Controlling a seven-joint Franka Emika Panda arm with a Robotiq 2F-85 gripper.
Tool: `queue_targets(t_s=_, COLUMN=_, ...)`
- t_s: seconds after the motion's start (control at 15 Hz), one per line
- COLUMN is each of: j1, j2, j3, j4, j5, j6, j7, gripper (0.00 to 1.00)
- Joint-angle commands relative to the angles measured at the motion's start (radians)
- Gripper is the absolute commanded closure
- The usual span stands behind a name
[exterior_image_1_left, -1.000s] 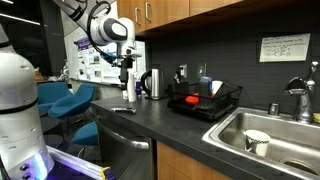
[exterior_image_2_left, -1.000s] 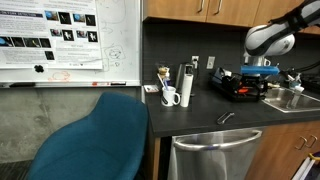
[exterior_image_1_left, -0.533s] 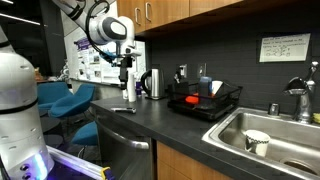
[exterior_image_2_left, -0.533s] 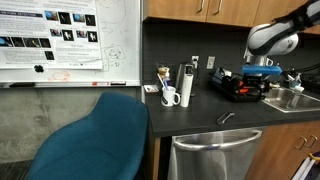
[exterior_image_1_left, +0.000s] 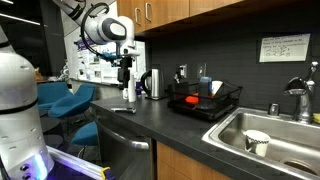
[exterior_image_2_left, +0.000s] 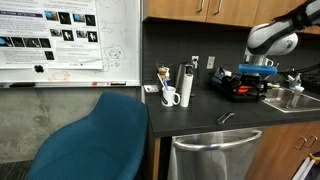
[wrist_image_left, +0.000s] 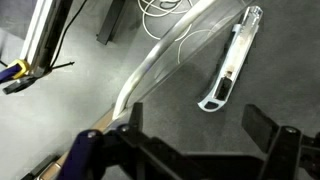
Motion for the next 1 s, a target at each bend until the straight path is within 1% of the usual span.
queue_targets(t_s=0.0, j1=-0.006, j2=0.006, j3=0.036, j4=-0.020, j5=0.034, j6=0.075, j7=0.173, gripper=0.00)
queue_targets(t_s=0.2, j1=-0.006, j2=0.014, j3=0.061, j4=-0.047, j5=0.009, j6=0.120, j7=0.302, gripper=0.00)
queue_targets(t_s=0.27, j1=-0.007, j2=0.012, j3=0.069, j4=-0.062, j5=-0.003, j6=0.133, j7=0.343, gripper=0.09)
queue_targets(t_s=0.33, j1=-0.008, j2=0.010, j3=0.074, j4=-0.075, j5=-0.012, j6=0.140, j7=0.377, gripper=0.27)
queue_targets(t_s=0.47, j1=-0.009, j2=0.007, j3=0.078, j4=-0.102, j5=-0.031, j6=0.146, j7=0.436, gripper=0.39)
queue_targets(t_s=0.6, j1=-0.007, j2=0.006, j3=0.077, j4=-0.122, j5=-0.041, j6=0.135, j7=0.476, gripper=0.55)
queue_targets(t_s=0.67, j1=-0.004, j2=0.007, j3=0.075, j4=-0.131, j5=-0.042, j6=0.124, j7=0.483, gripper=0.64)
queue_targets(t_s=0.8, j1=0.009, j2=0.018, j3=0.069, j4=-0.144, j5=-0.027, j6=0.103, j7=0.472, gripper=0.78)
queue_targets(t_s=0.87, j1=0.015, j2=0.021, j3=0.068, j4=-0.155, j5=-0.023, j6=0.118, j7=0.457, gripper=0.87)
queue_targets(t_s=0.93, j1=0.020, j2=0.025, j3=0.069, j4=-0.162, j5=-0.022, j6=0.131, j7=0.450, gripper=0.94)
